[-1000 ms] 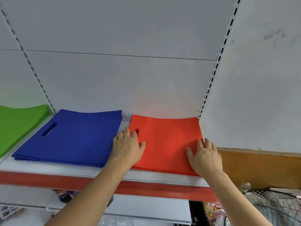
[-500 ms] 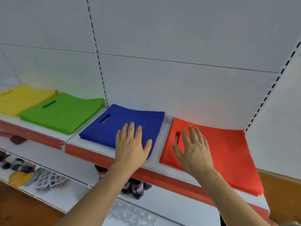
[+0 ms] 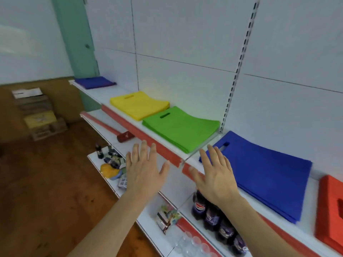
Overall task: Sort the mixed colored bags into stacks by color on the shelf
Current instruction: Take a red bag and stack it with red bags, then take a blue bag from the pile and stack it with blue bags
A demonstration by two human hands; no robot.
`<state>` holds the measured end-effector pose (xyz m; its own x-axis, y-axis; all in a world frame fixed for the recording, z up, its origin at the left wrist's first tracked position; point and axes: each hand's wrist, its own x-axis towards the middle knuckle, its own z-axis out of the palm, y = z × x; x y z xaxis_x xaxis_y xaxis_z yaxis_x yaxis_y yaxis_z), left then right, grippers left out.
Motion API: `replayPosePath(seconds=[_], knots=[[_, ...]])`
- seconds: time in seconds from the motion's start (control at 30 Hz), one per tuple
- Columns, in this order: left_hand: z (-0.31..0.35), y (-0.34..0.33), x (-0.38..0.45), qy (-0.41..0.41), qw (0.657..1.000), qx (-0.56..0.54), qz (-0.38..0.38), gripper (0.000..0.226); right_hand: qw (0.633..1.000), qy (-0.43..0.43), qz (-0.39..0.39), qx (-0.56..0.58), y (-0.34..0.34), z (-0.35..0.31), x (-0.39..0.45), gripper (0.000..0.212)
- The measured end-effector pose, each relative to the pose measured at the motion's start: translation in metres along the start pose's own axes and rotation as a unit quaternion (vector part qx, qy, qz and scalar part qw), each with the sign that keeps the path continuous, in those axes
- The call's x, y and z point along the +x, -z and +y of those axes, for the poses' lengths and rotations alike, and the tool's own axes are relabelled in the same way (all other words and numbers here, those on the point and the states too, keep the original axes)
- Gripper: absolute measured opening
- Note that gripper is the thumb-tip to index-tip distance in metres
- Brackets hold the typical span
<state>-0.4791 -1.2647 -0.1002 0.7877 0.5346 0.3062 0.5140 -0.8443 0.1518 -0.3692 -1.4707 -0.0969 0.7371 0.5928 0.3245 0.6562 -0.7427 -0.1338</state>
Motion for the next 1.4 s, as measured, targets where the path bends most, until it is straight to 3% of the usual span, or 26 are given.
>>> replayPosePath(seconds=[0.4, 0.57, 0.9, 1.03, 1.13, 1.4], knots=[[-0.183, -0.003, 0.061, 0.157, 0.986, 0.041, 0.036, 0.08, 0.985, 0.163, -0.041, 0.048, -0.095, -0.174, 0.159, 0.086], [-0.234, -0.004, 0.114, 0.19, 0.979, 0.066, 0.045, 0.087, 0.977, 0.197, -0.049, 0.063, -0.126, -0.224, 0.233, 0.084], [-0.352, -0.027, 0.213, 0.247, 0.963, 0.08, 0.076, 0.079, 0.966, 0.238, -0.07, 0.067, -0.181, -0.325, 0.366, 0.086], [-0.417, -0.041, 0.262, 0.248, 0.962, 0.084, 0.08, 0.078, 0.968, 0.232, -0.072, 0.055, -0.205, -0.378, 0.415, 0.096], [-0.465, -0.042, 0.303, 0.239, 0.965, 0.075, 0.073, 0.079, 0.971, 0.22, -0.083, 0.049, -0.22, -0.419, 0.454, 0.09], [-0.564, -0.038, 0.407, 0.188, 0.978, 0.048, 0.07, 0.076, 0.979, 0.178, -0.092, 0.026, -0.255, -0.5, 0.544, 0.1]])
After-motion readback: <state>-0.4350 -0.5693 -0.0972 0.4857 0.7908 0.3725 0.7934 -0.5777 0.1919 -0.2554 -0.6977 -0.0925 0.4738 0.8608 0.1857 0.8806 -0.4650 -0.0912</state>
